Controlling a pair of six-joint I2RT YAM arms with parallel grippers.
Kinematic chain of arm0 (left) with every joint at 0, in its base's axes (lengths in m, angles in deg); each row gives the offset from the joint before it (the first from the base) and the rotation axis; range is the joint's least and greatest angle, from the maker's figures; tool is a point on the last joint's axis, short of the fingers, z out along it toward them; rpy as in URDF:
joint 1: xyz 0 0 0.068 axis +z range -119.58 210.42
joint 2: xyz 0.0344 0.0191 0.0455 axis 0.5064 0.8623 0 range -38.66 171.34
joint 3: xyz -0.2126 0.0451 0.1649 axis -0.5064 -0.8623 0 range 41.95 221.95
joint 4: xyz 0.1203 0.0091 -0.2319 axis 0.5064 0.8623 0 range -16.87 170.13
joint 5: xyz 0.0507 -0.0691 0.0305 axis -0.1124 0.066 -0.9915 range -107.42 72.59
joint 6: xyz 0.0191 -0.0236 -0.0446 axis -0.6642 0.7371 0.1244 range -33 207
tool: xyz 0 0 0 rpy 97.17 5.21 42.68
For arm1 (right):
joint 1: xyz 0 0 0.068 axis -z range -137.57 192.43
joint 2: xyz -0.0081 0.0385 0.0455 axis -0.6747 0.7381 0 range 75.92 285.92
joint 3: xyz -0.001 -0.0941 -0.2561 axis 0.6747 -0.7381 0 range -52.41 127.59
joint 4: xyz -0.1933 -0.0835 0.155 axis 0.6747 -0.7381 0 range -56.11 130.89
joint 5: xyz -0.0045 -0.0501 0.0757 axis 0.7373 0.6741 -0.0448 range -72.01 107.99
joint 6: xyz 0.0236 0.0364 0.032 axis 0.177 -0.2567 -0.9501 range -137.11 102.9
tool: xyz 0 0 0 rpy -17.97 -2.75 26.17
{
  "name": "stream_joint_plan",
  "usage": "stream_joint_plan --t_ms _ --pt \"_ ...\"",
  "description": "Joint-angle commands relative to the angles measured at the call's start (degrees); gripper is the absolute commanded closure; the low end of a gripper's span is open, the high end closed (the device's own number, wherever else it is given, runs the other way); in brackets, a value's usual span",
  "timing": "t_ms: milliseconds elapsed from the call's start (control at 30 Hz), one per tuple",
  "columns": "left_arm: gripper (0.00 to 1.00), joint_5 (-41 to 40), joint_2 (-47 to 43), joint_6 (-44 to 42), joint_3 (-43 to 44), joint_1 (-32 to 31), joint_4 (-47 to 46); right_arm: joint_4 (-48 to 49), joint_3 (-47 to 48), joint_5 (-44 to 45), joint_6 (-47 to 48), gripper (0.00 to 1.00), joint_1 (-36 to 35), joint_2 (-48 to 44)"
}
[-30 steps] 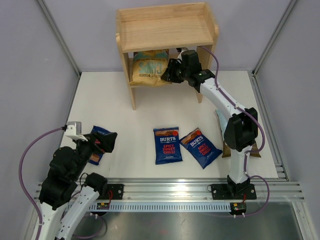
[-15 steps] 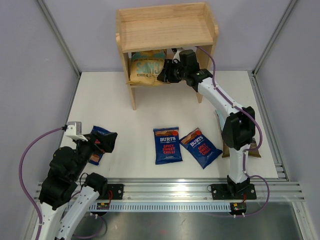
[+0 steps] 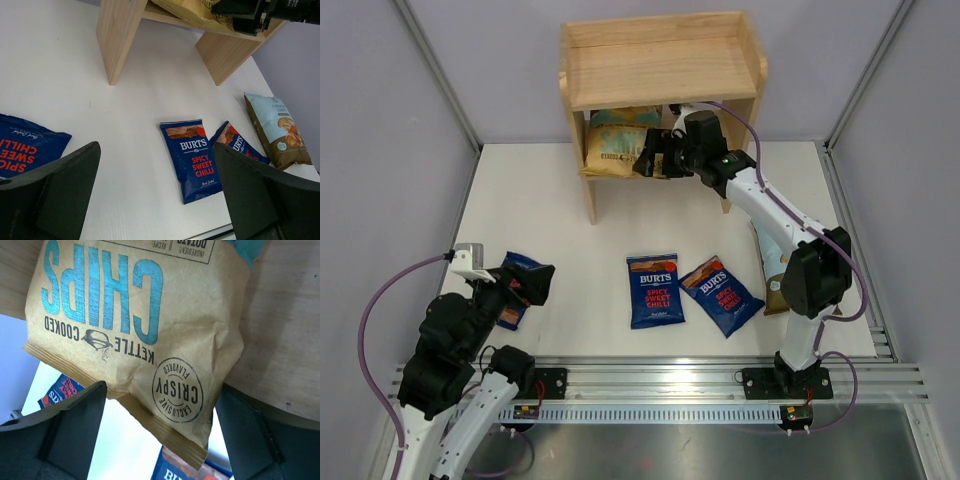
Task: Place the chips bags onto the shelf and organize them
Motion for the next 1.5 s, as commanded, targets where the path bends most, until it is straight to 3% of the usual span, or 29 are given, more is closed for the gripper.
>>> stream_joint_plan --t_ms 0,533,833,933,1067,1200,1300,1400,1467 --pt "0.01 0.98 0.89 -1.08 -0.41 -0.24 -2.85 1.55 -1.58 5.61 3.46 0.01 0.91 -9.93" --pt "0.01 0.54 1.33 -1.08 -0.32 -0.24 -2.59 5.86 -11.06 0.52 -3.74 0.01 1.88 -18.81" --pt "0.01 0.1 0.98 -0.99 -0.15 -0.24 -2.41 -2.82 -13.09 0.16 -5.07 0.01 1.88 -24.0" --pt "0.01 0.1 0.89 -0.91 -0.06 -0.33 -2.32 -6.69 -16.5 5.07 -4.54 0.01 1.88 -28.47" --pt "0.01 0.36 0.71 -0.99 -0.06 -0.33 -2.24 -9.51 -24.77 18.95 -5.59 0.0 2.05 -37.52" --pt "0.01 0.54 0.71 -1.52 0.38 -0.42 -2.06 -12.51 -32.85 21.95 -7.17 0.01 2.76 -46.31" --pt "0.01 0.01 1.33 -1.61 0.9 -0.42 -1.27 -15.49 -37.61 24.51 -8.49 0.01 8.45 -47.47" --pt "0.01 0.71 1.85 -1.78 0.82 -0.51 -1.36 -16.55 -39.81 19.42 -8.93 0.01 20.05 -45.2" --pt "0.01 1.5 1.86 -1.87 0.73 -0.51 -1.71 -15.94 -40.43 21.93 -9.28 0.0 26.21 -44.14"
